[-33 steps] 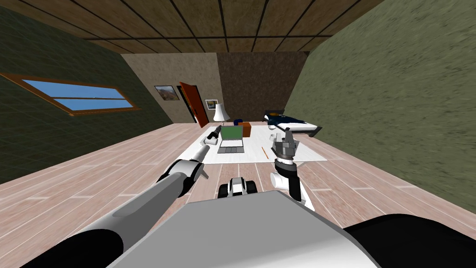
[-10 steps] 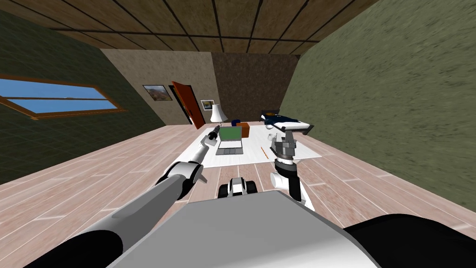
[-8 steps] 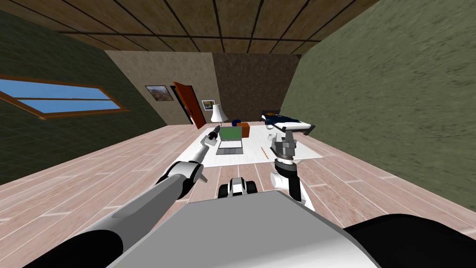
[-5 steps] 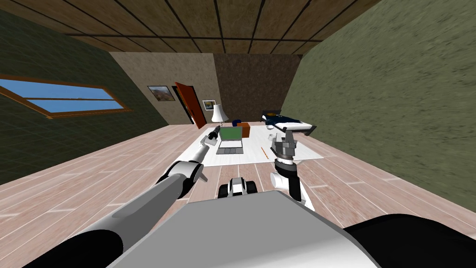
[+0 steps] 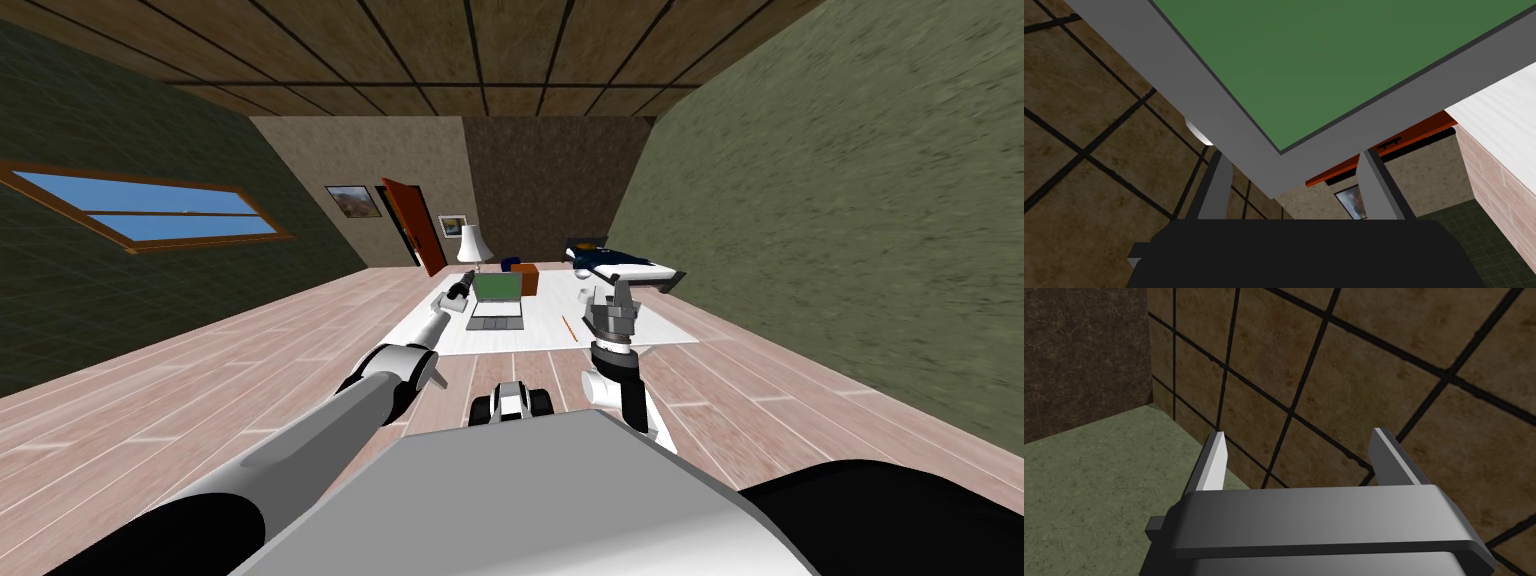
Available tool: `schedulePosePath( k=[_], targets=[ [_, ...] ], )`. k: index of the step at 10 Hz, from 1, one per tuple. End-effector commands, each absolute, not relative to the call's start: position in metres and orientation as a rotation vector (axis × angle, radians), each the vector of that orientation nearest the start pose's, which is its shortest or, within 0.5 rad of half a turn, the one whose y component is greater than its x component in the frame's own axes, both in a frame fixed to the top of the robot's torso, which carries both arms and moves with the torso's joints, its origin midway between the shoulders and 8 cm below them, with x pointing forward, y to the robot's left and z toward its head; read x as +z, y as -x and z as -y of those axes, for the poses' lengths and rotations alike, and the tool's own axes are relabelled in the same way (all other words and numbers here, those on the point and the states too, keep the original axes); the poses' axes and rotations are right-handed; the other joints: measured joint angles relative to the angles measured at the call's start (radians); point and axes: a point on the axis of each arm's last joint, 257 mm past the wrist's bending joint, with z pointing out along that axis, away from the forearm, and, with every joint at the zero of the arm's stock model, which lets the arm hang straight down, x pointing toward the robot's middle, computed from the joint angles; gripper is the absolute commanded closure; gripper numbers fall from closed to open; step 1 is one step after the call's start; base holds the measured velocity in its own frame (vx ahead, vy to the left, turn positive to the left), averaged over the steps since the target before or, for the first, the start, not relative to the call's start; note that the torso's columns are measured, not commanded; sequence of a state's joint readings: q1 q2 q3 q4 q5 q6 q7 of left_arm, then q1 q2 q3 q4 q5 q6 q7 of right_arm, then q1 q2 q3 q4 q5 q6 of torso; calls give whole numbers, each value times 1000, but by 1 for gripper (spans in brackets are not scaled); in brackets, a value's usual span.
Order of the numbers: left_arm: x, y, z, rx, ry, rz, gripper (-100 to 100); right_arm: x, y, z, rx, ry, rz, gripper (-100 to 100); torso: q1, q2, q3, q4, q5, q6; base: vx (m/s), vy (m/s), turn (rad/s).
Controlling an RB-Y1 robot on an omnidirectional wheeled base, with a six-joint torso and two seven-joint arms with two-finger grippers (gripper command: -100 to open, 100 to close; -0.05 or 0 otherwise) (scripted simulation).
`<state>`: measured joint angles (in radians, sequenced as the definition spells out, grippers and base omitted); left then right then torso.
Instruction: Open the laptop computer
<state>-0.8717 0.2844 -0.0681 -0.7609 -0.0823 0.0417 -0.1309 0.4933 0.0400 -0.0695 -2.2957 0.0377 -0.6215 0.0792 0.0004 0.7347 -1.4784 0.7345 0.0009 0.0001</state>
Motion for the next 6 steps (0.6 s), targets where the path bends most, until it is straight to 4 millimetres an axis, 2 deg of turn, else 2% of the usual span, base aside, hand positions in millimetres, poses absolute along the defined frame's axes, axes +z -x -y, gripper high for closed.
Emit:
schedulePosePath(
  k=[1, 6],
  targets=[
    [-100, -743, -210, -849, 720, -1489, 100, 55, -315, 293, 1163, -510, -522, 0, 0, 0, 0, 0, 0, 0, -10, -13, 47],
    [-100, -744, -207, -859, 716, -1488, 100, 55, -315, 293, 1163, -510, -522, 0, 0, 2, 1, 0, 0, -1, -9, -14, 31]
  ],
)
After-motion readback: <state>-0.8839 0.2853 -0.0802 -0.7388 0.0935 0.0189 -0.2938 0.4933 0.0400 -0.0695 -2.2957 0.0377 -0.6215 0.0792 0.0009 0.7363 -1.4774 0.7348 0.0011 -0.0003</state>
